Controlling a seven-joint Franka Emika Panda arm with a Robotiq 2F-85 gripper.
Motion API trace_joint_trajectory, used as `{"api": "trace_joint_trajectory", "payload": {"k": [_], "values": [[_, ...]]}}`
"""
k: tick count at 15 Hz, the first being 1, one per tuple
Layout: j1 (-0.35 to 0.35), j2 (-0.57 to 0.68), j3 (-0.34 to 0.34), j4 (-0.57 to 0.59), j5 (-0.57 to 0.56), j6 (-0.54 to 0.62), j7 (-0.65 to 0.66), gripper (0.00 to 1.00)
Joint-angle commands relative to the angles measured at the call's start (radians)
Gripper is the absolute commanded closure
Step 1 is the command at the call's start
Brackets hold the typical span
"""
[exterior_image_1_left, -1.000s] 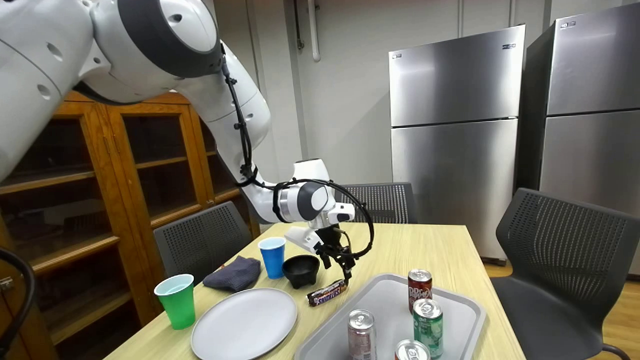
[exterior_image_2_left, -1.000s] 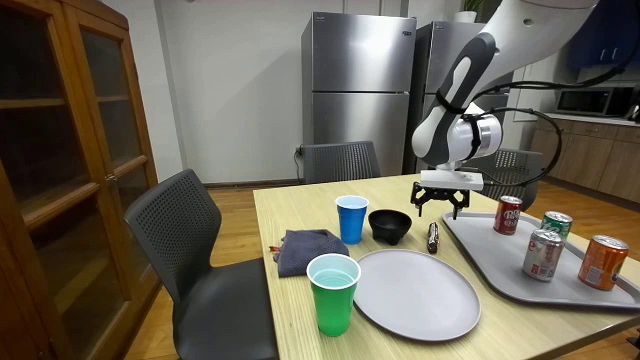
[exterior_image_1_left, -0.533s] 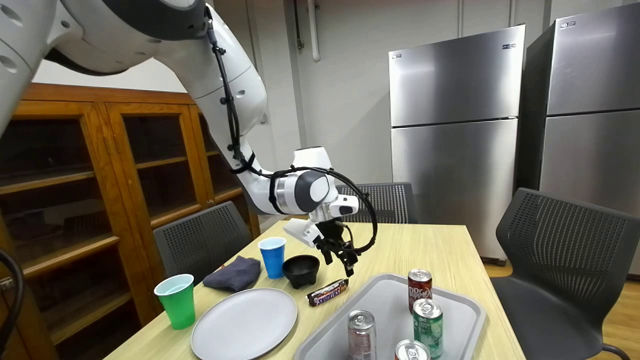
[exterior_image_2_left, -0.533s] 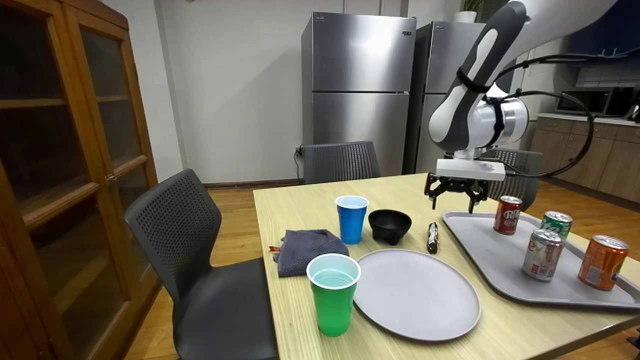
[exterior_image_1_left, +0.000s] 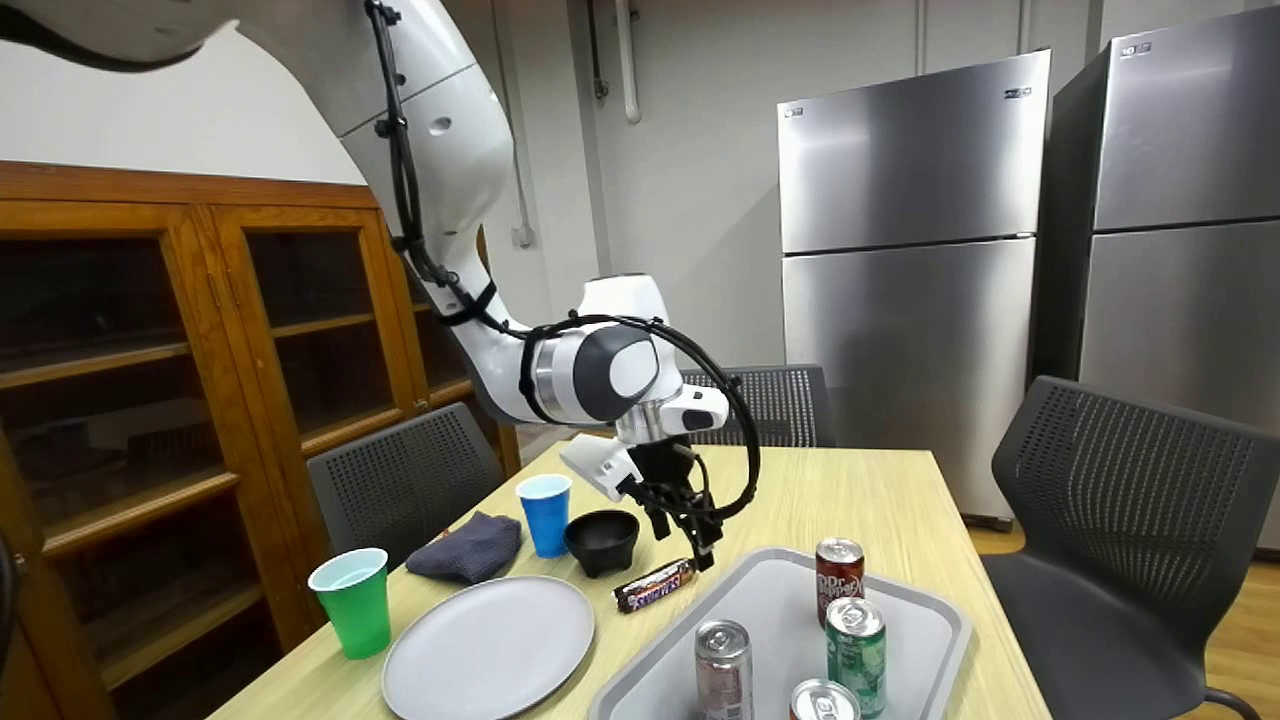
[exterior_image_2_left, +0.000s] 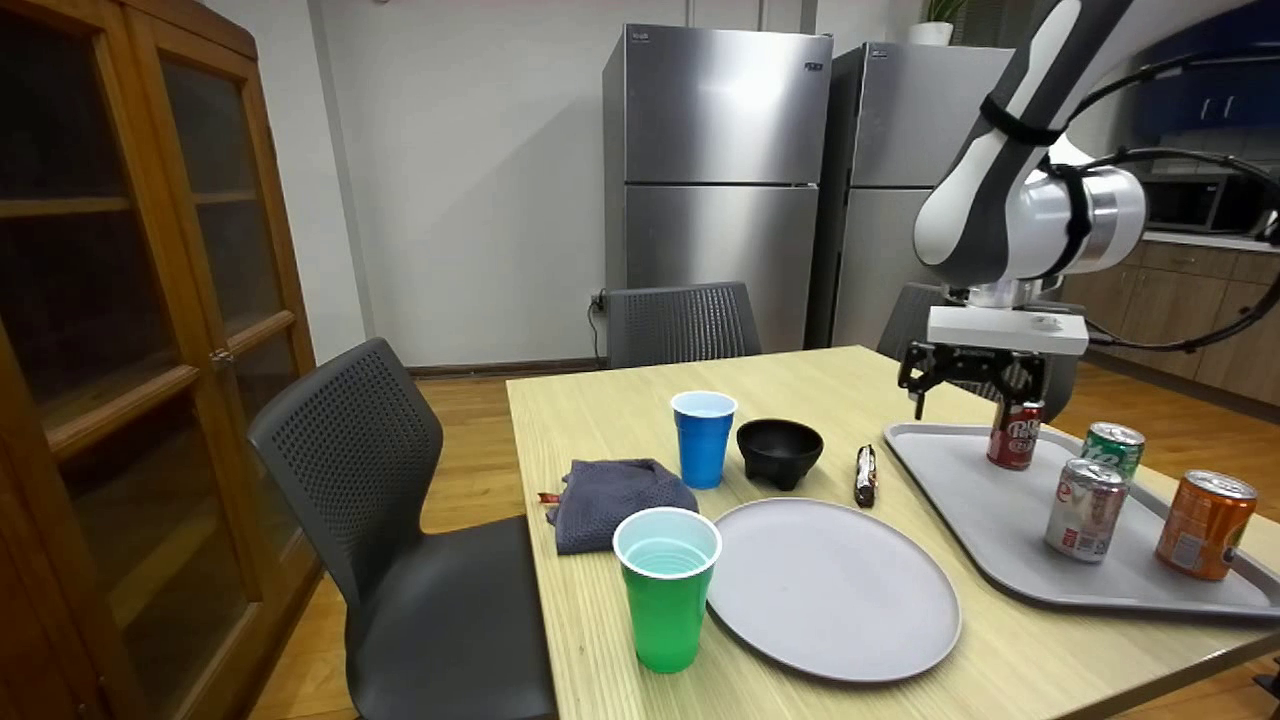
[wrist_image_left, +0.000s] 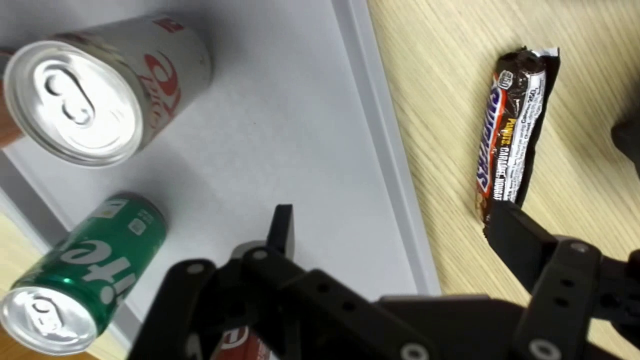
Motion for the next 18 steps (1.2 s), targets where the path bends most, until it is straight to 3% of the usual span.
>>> {"api": "trace_joint_trajectory", "payload": {"k": [1,11,18], "values": [[-0.003,-0.110,-0.029,-0.121,-0.017,0.031,-0.002,0.00],[-0.007,-0.215,-0.136,-0.261,-0.097,0.049,0.041,0.00],[-0.023,-0.238,-0.155,-0.319,-0.100,0.064,0.057,0.00]]}}
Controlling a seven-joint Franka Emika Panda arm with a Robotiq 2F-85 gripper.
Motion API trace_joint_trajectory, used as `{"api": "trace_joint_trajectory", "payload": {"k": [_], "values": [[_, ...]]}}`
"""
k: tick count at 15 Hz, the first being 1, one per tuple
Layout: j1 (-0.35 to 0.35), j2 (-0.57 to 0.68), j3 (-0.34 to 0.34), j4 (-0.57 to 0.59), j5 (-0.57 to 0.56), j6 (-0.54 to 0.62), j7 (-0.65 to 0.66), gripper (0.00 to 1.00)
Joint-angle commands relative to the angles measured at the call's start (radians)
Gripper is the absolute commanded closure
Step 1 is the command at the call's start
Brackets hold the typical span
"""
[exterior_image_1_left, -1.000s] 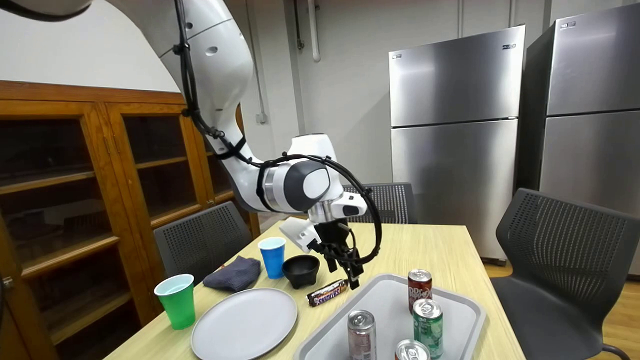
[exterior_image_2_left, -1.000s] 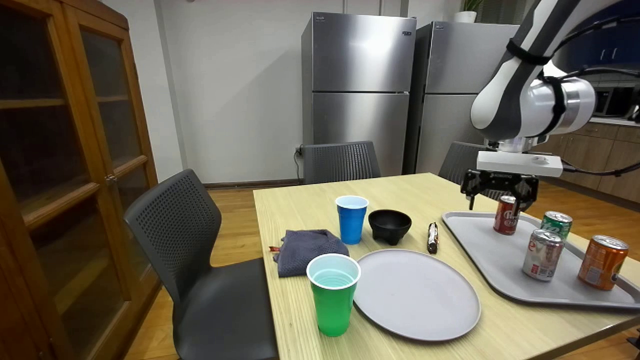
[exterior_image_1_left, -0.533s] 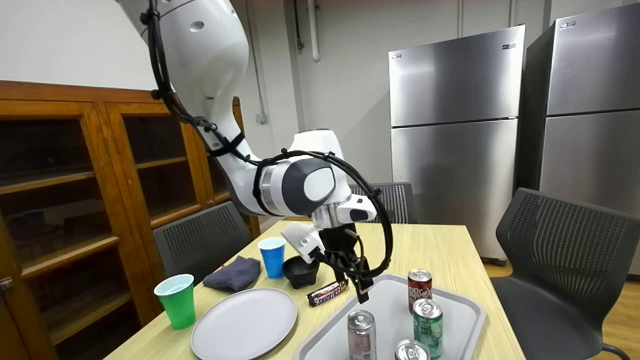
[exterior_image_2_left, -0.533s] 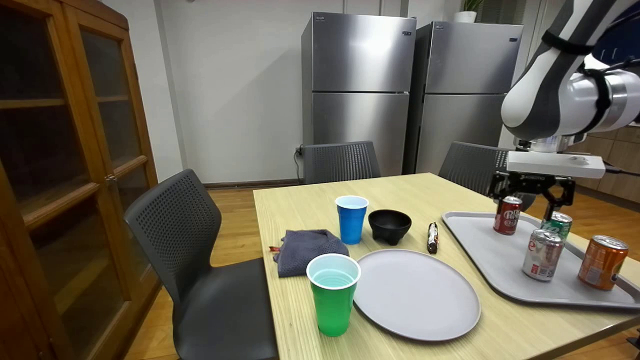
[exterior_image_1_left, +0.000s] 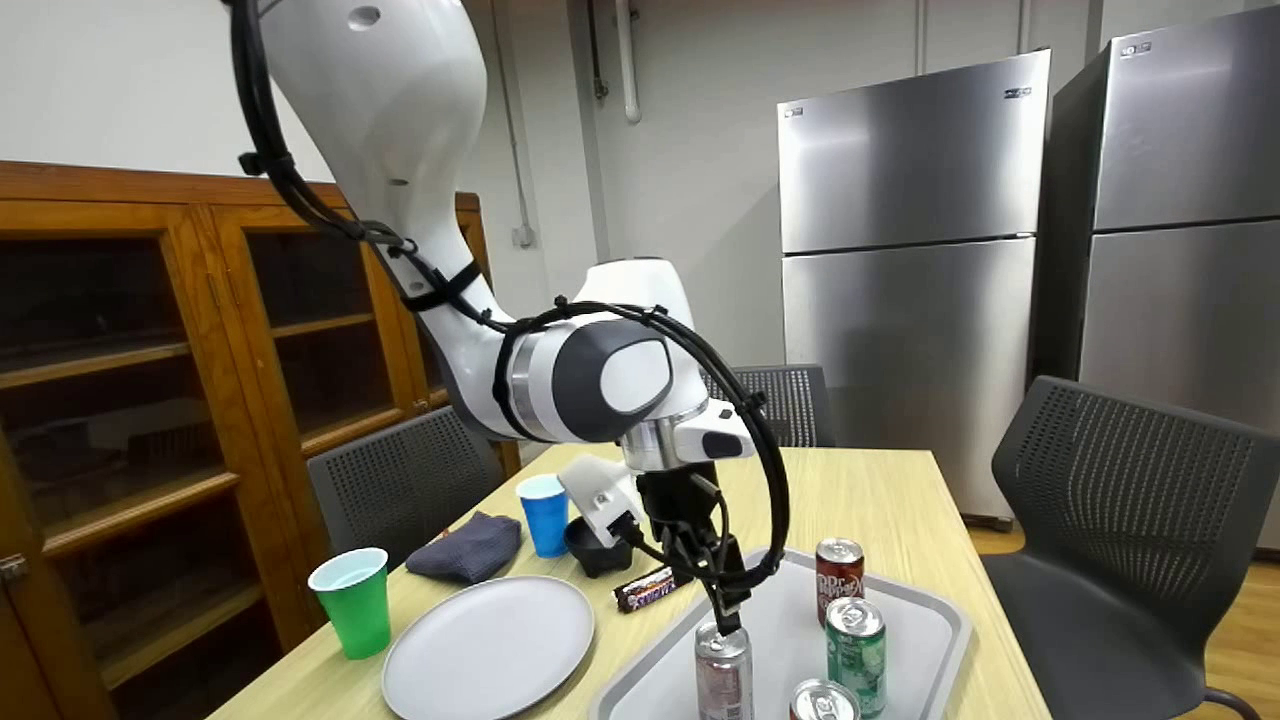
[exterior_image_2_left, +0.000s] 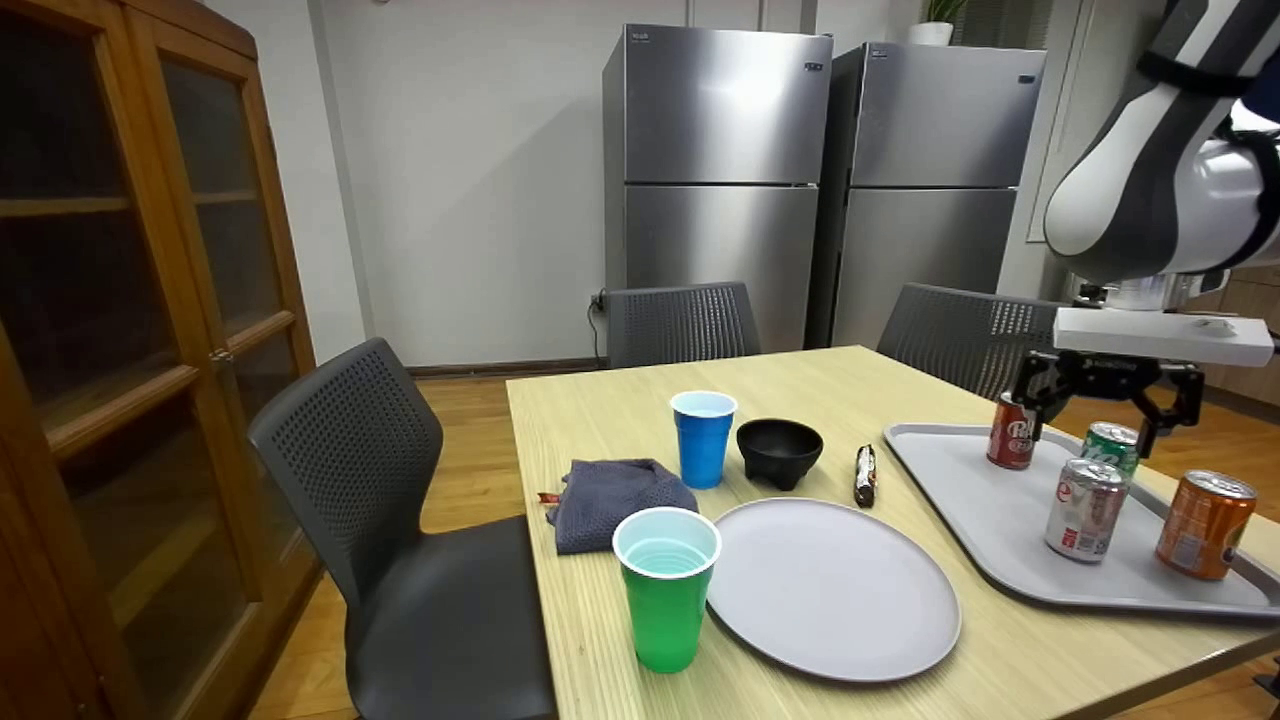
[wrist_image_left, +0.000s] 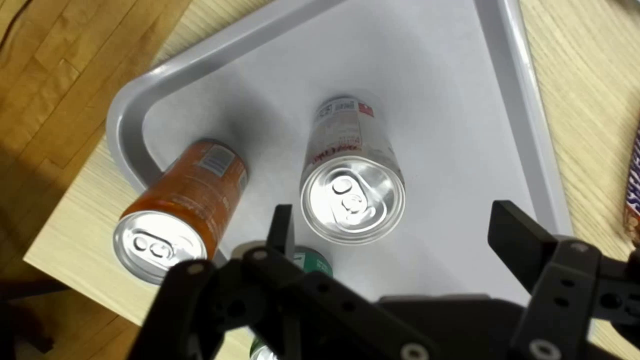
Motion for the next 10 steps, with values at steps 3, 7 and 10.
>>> {"api": "trace_joint_trajectory", "payload": {"k": [3,7,10], "values": [[-0.030,-0.028,0.004,-0.051,-0.018,0.038,0.045,0.00],[-0.042,-0.013,0.008,-0.048,-0.008,0.040,0.045,0.00],[-0.048,0.003,0.012,-0.038,0.000,0.039,0.042,0.00]]}}
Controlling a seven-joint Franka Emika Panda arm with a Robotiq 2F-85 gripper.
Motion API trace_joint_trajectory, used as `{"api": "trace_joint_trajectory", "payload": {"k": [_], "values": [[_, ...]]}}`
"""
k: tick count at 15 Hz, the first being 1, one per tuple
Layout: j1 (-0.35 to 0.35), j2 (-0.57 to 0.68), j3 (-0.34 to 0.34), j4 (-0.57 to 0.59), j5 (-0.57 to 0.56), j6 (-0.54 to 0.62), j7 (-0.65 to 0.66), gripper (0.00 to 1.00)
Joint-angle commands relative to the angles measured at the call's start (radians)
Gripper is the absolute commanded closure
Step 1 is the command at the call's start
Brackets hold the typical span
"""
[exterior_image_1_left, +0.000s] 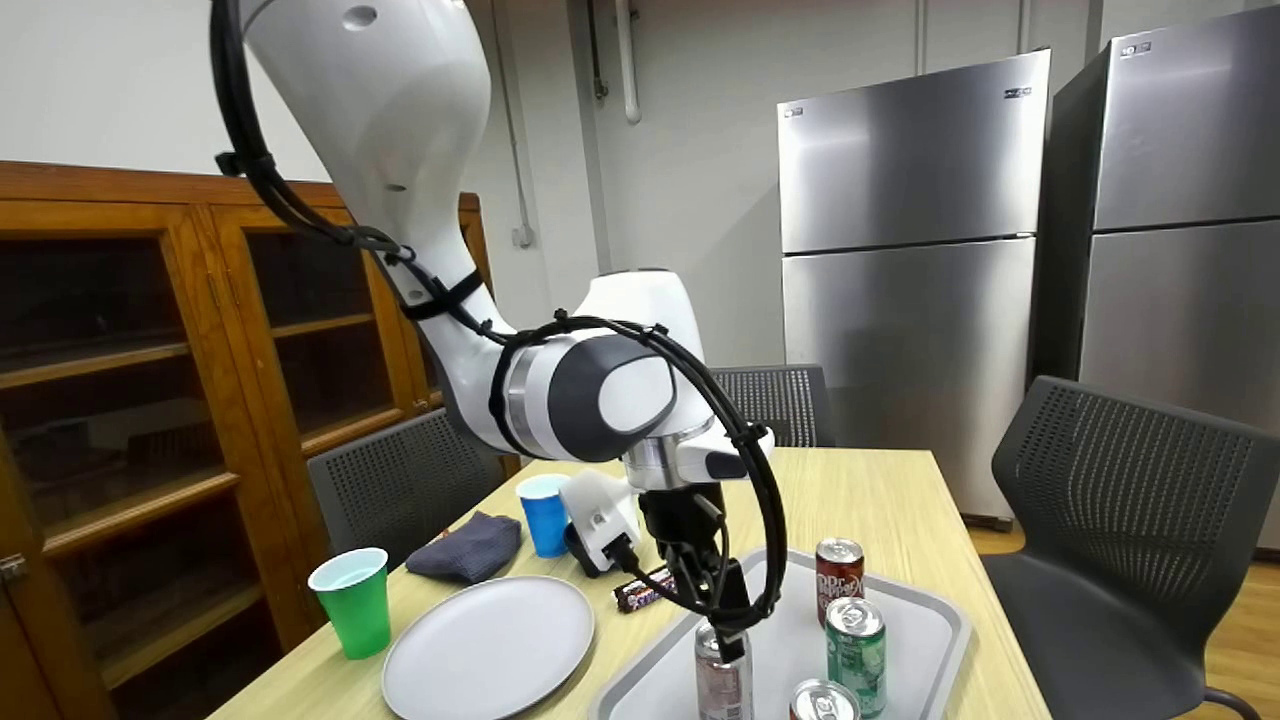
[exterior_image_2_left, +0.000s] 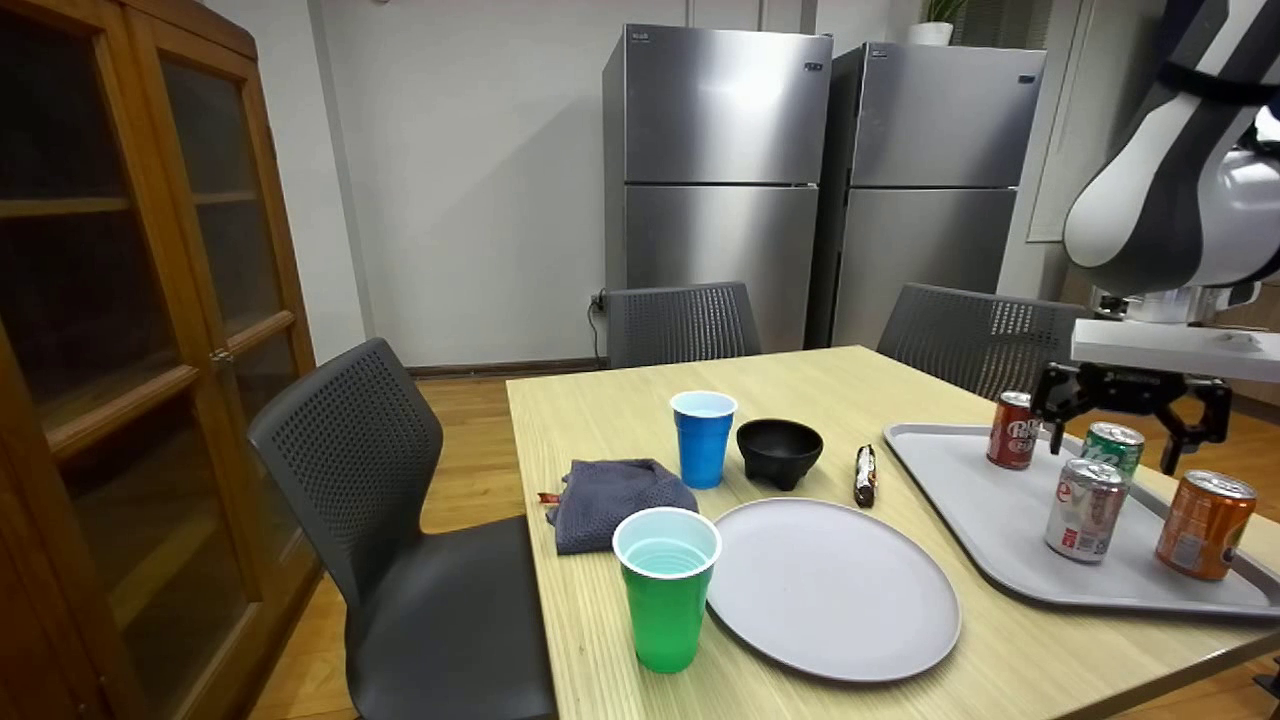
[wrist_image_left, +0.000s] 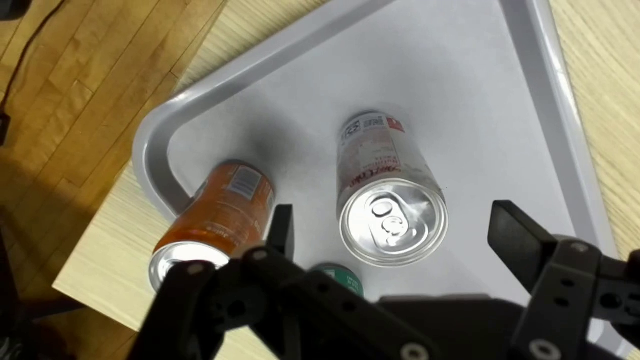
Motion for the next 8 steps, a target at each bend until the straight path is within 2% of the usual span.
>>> {"api": "trace_joint_trajectory", "payload": {"k": [1,8], "values": [[-0.025,0.008,0.019,0.000,0.005,0.012,0.016,0.00],[-0.039,0.046,0.030,0.029,0.036,0.005,0.000,0.00]]}}
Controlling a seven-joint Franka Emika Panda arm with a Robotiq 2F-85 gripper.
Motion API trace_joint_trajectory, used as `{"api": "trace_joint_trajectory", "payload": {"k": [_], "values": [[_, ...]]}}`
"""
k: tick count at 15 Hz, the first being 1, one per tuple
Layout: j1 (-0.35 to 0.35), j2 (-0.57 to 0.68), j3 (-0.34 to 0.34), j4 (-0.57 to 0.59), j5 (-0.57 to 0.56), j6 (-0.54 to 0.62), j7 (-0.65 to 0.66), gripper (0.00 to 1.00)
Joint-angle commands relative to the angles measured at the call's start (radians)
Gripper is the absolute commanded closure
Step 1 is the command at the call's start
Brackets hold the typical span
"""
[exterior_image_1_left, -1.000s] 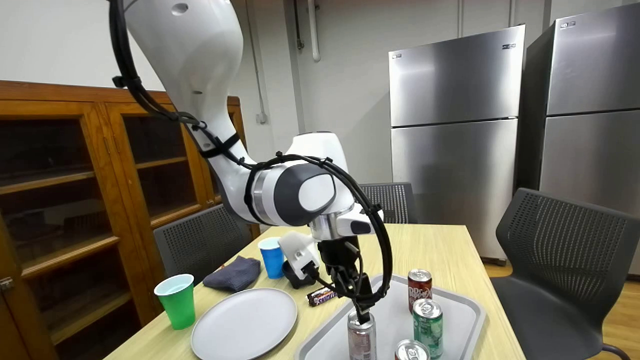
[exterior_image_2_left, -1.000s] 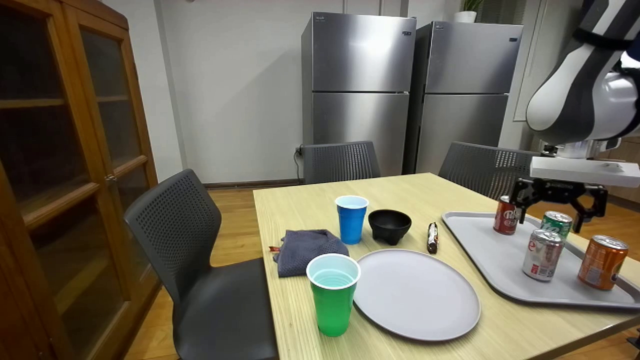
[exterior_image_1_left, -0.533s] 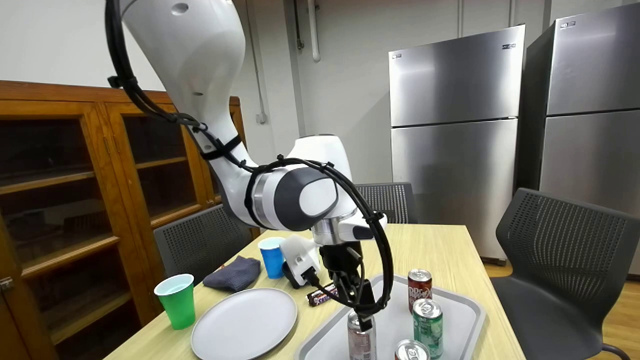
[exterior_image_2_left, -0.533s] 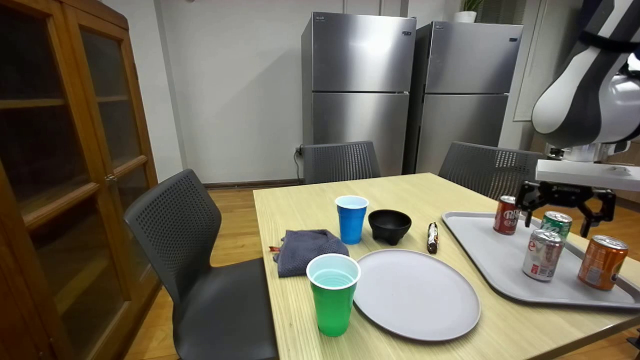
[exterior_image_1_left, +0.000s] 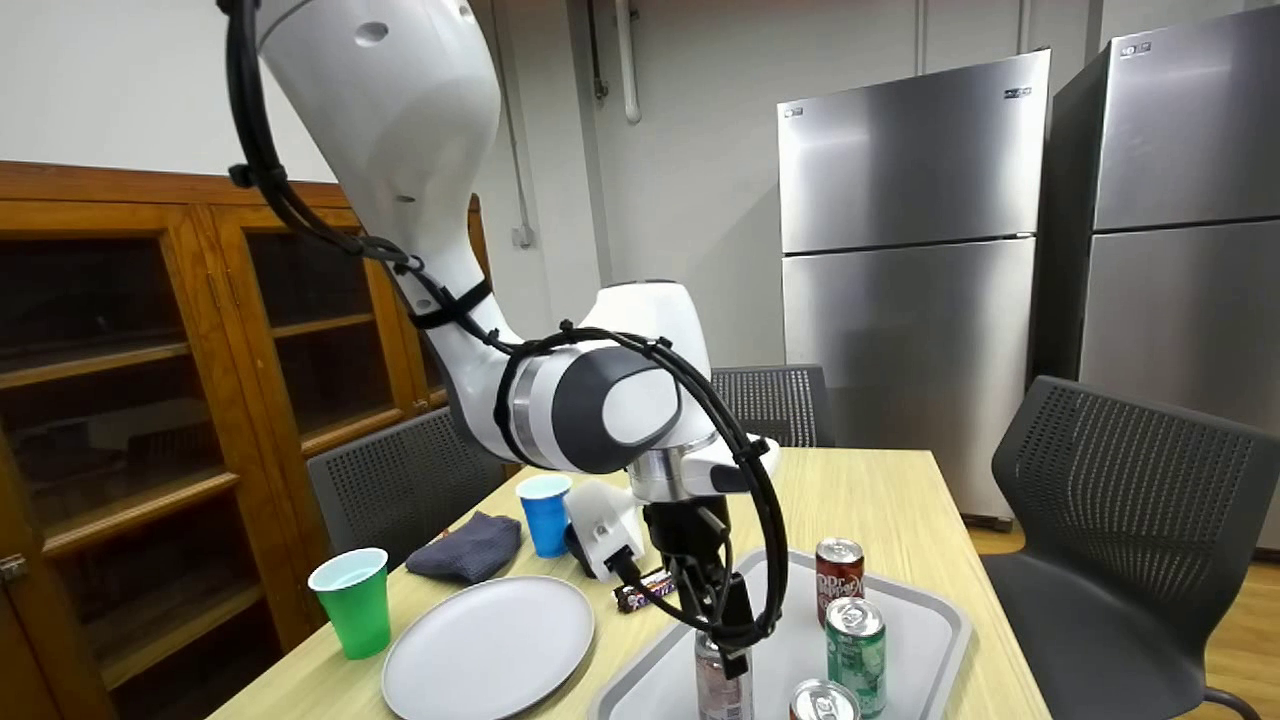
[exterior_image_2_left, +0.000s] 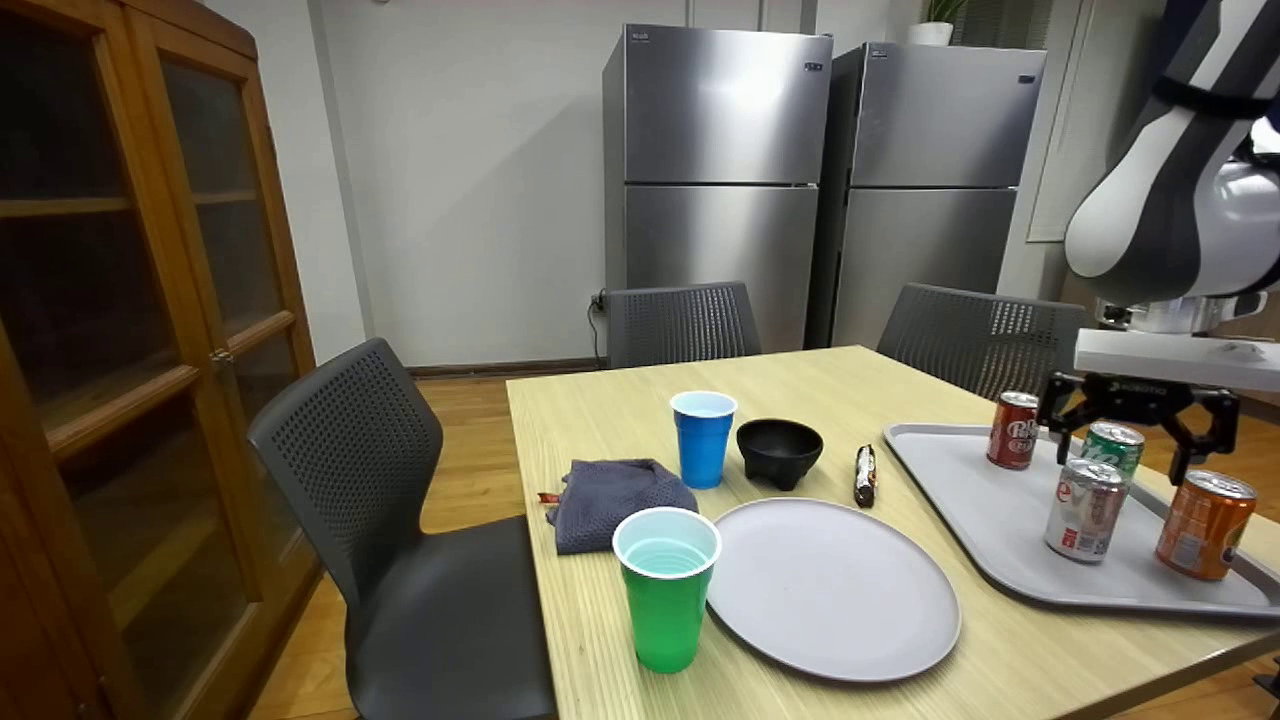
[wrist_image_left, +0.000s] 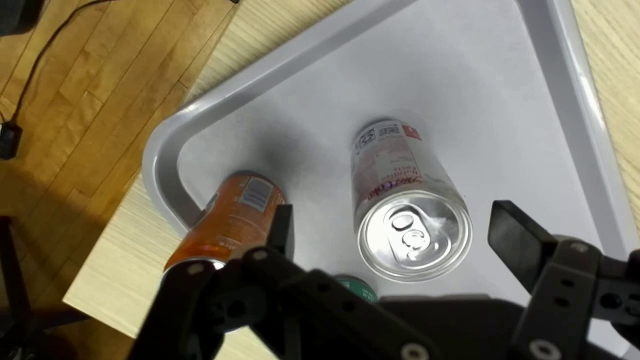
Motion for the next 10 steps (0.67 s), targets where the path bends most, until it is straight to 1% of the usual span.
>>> {"api": "trace_joint_trajectory", "payload": {"k": [1,10], "values": [[-0.029,0.025,0.029,0.031,0.025,0.003,-0.002,0.00],[-0.036,0.092,0.049,0.099,0.071,-0.010,-0.013,0.00]]}}
